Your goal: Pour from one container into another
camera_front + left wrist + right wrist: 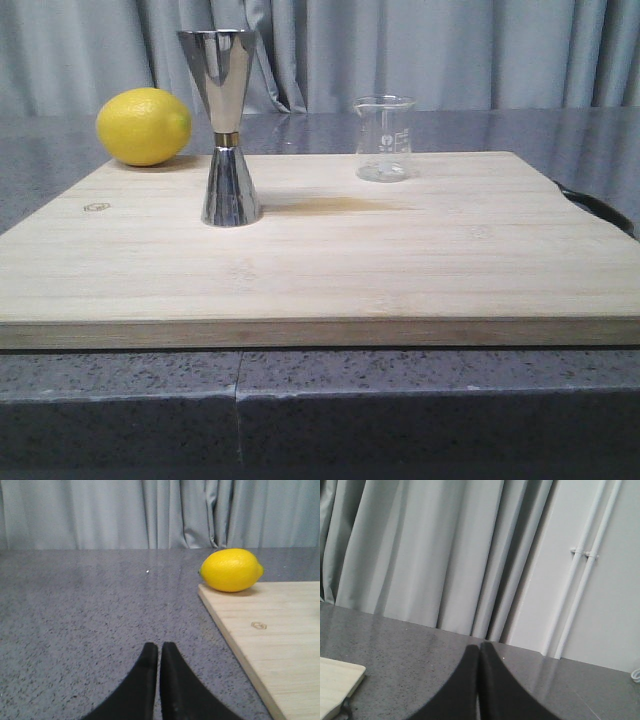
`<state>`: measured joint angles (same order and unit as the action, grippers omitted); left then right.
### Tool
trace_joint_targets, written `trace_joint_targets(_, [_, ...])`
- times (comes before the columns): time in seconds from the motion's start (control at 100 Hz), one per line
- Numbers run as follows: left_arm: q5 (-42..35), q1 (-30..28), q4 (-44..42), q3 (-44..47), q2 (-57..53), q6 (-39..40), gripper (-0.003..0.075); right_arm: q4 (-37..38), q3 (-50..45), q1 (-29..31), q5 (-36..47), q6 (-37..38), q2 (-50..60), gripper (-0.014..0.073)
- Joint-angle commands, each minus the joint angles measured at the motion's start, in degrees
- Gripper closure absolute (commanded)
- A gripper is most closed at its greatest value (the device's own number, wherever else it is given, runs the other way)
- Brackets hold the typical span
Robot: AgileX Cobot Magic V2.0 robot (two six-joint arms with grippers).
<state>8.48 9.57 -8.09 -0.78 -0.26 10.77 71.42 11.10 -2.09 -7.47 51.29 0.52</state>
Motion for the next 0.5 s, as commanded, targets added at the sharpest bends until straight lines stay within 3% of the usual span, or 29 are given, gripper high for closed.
trace_joint_targets(0.0, [-6.92,-1.38,1.08,0.68,-1.46,-0.24,0.0738,0.7,1.41,0.15,1.37,-0.13,0.74,0.0666])
trace_joint_targets(0.16, [-7.51,-1.38,1.88,3.15,-1.46,-0.92,0.0739,0.7,1.41,0.15,1.37,-0.13,0.74,0.0666])
trace_joint_targets(0.31, [-7.61,-1.38,7.32,3.15,-1.46,-9.37,0.0739,0.7,1.41,0.15,1.37,-0.13,0.74,0.0666])
trace_joint_targets(0.49, [-7.51,-1.38,7.3,3.15,-1.46,-9.27,0.0739,0.7,1.41,0.15,1.37,-0.13,0.74,0.0666])
